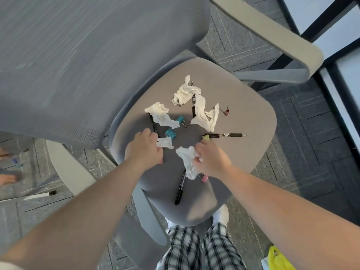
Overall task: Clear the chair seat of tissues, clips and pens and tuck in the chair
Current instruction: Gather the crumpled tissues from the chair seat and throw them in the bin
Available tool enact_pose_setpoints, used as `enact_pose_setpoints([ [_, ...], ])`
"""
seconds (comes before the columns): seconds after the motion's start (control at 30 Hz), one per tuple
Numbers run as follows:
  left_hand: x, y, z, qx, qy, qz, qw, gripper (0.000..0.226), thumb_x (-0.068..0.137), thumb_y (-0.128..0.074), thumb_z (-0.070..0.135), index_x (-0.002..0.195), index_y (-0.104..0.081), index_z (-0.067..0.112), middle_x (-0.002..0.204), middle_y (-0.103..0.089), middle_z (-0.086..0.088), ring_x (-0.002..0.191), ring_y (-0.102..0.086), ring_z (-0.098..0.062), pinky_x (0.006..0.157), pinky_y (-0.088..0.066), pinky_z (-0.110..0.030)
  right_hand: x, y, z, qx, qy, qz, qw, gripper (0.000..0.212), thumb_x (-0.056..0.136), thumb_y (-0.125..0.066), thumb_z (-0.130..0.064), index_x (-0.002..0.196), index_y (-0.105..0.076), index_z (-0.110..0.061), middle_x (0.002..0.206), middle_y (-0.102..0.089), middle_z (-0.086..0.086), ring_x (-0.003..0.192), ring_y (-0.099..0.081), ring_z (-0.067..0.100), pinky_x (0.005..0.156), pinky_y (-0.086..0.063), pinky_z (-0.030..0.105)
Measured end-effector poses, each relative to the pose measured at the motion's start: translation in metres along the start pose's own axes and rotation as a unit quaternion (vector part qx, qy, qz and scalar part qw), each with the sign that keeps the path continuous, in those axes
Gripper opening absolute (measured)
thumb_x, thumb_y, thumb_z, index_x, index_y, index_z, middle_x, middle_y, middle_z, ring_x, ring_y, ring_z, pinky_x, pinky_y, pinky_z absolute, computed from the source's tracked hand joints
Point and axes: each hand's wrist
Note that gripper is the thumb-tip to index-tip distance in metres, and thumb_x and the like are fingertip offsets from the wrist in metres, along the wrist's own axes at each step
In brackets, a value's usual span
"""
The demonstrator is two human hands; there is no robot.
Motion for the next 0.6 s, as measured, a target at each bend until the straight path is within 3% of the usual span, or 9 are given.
enact_pose_setpoints([
  [0.17,0.016,0.023,0.011,-0.07,0.022,0.022,0.997,0.025,0.086,-0.039,0.003,0.111,-0.043,0.004,0.121,-0.046,-0.012,0.082,-0.047,-0.031,0.062,-0.038,-0.038,0.024,0.026,0.001,0.13,-0.112,0.135,0.976,0.006,0.082,-0.042,-0.008,0.079,-0.038,-0.011,0.078,-0.049,0.007,0.072,-0.049,0.031,0.058,-0.038,0.033],
  [0.23,0.023,0.031,0.014,-0.069,0.018,0.029,0.997,0.04,0.083,-0.038,-0.002,0.122,-0.039,0.006,0.128,-0.041,-0.012,0.084,-0.053,-0.036,0.063,-0.043,-0.041,0.032,0.034,0.003,0.167,-0.142,0.157,0.963,0.015,0.081,-0.039,0.001,0.087,-0.039,-0.013,0.08,-0.049,0.005,0.07,-0.049,0.031,0.055,-0.038,0.032],
  [0.33,0.036,0.035,0.018,-0.045,0.0,0.037,0.998,0.054,0.083,-0.043,0.004,0.135,-0.034,0.015,0.131,-0.037,-0.012,0.084,-0.054,-0.035,0.067,-0.045,-0.04,0.044,0.044,0.005,0.156,-0.18,0.177,0.955,0.038,0.08,-0.04,0.007,0.111,-0.044,-0.015,0.105,-0.047,0.006,0.078,-0.054,0.034,0.06,-0.048,0.036],
  [0.47,0.056,0.027,0.018,-0.011,-0.031,0.037,0.999,0.06,0.084,-0.051,0.017,0.14,-0.031,0.023,0.14,-0.03,-0.014,0.093,-0.058,-0.036,0.066,-0.042,-0.033,0.063,0.043,0.015,0.153,-0.197,0.186,0.95,0.035,0.087,-0.049,-0.02,0.122,-0.042,-0.02,0.123,-0.044,0.01,0.098,-0.054,0.033,0.067,-0.042,0.033],
  [0.6,0.076,0.014,0.013,0.035,-0.043,-0.026,0.998,0.067,0.087,-0.05,0.019,0.147,-0.021,0.029,0.151,-0.023,-0.011,0.116,-0.051,-0.038,0.074,-0.046,-0.04,0.082,0.036,0.02,0.122,-0.192,0.145,0.963,0.059,0.083,-0.062,-0.044,0.13,-0.038,-0.017,0.128,-0.043,0.013,0.113,-0.049,0.034,0.079,-0.047,0.038],
])
Point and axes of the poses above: each hand's wrist, its own x-axis towards the middle knuckle, its own y-axis out of the back of the hand, z = x × y
